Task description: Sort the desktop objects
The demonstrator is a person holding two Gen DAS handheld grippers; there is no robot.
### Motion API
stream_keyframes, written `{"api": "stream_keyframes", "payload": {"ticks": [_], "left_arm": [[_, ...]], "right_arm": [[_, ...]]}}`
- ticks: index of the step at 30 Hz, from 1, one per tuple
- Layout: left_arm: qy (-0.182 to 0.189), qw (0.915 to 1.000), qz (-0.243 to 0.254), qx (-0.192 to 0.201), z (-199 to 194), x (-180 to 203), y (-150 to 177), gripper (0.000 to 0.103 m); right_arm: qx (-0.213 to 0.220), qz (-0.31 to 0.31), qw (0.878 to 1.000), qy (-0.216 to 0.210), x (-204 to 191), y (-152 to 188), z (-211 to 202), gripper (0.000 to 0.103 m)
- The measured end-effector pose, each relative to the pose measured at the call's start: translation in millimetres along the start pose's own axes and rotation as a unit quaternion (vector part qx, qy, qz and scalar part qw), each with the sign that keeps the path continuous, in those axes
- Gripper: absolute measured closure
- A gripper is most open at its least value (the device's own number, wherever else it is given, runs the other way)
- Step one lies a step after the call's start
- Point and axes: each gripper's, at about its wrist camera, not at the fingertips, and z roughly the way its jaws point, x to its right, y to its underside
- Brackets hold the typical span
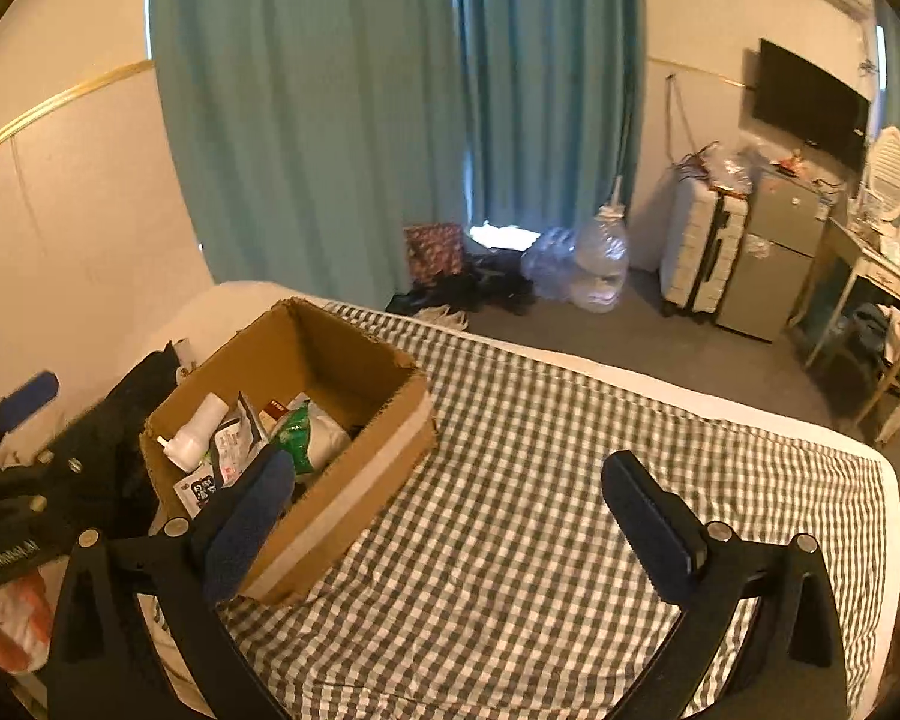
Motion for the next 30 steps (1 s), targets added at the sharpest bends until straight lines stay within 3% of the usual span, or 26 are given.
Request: {"api": "stream_keyframes", "payload": {"ticks": [10,15,19,24,30], "left_arm": [[-0.005,0.9984,-0.029,-0.049,8.0,19.4,46.3,0.000],[0.000,0.9983,-0.011,-0.056,12.5,28.5,56.6,0.000],[-0.006,0.9970,-0.009,-0.076,22.0,27.3,62.9,0.000],[-0.034,0.9969,-0.003,-0.071,27.2,25.4,67.3,0.000],[-0.017,0.9978,0.007,-0.064,27.3,29.5,69.3,0.000]], "right_arm": [[-0.005,0.017,0.998,0.053,13.5,58.2,-6.6,0.000],[-0.034,0.074,0.996,0.023,28.2,75.4,5.9,0.000],[-0.051,0.066,0.996,0.028,24.4,82.0,15.5,0.000],[-0.054,0.059,0.996,0.027,22.6,84.8,20.1,0.000],[-0.064,0.059,0.996,0.037,27.2,92.7,29.3,0.000]]}}
